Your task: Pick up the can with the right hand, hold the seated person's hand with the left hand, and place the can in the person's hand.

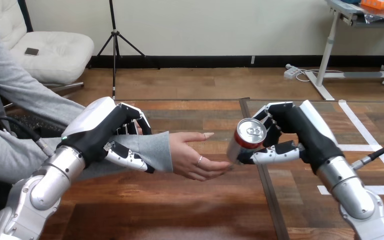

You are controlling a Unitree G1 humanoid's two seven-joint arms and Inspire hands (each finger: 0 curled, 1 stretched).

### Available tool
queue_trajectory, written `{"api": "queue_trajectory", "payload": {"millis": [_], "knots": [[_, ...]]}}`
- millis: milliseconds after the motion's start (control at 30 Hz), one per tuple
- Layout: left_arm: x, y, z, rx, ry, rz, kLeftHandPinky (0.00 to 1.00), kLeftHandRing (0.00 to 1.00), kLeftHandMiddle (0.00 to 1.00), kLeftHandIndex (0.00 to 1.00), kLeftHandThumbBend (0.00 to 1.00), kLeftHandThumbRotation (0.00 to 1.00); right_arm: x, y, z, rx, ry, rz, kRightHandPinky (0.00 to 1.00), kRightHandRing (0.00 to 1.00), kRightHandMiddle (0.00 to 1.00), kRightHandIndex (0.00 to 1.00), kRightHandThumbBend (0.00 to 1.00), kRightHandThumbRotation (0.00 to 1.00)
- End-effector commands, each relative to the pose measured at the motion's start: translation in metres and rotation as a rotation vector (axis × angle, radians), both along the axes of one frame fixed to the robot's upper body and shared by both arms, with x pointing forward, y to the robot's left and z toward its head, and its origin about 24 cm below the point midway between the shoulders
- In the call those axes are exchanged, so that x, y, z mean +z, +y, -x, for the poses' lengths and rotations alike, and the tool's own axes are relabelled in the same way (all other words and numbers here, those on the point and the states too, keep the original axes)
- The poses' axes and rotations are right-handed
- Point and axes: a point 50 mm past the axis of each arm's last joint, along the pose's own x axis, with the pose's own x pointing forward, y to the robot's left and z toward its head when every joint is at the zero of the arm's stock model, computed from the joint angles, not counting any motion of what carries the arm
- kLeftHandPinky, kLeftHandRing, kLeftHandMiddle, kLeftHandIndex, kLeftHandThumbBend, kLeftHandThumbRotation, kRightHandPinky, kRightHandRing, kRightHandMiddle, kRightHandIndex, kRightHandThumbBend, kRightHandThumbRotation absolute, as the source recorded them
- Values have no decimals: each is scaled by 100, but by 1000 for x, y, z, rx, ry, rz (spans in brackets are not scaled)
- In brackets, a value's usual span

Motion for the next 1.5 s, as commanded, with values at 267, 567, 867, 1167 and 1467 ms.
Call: {"api": "queue_trajectory", "payload": {"millis": [267,567,867,1167,1467], "knots": [[18,-20,-9,-46,-84,64,17,22,30,43,79,0,51,27,-23,80,-212,-33,29,33,39,42,80,0],[17,-22,-9,-50,-75,69,20,25,32,43,79,0,52,34,-24,103,-212,-52,31,35,40,42,79,0],[15,-22,-9,-45,-64,70,19,23,30,43,78,0,53,42,-24,123,-221,-57,30,33,39,42,79,0],[14,-22,-9,-47,-62,76,19,23,30,44,78,0,55,49,-25,140,-226,-70,30,33,39,42,79,0],[13,-22,-9,-39,-54,76,18,22,29,44,78,0,57,55,-25,162,-232,-106,25,29,38,42,79,0]]}}
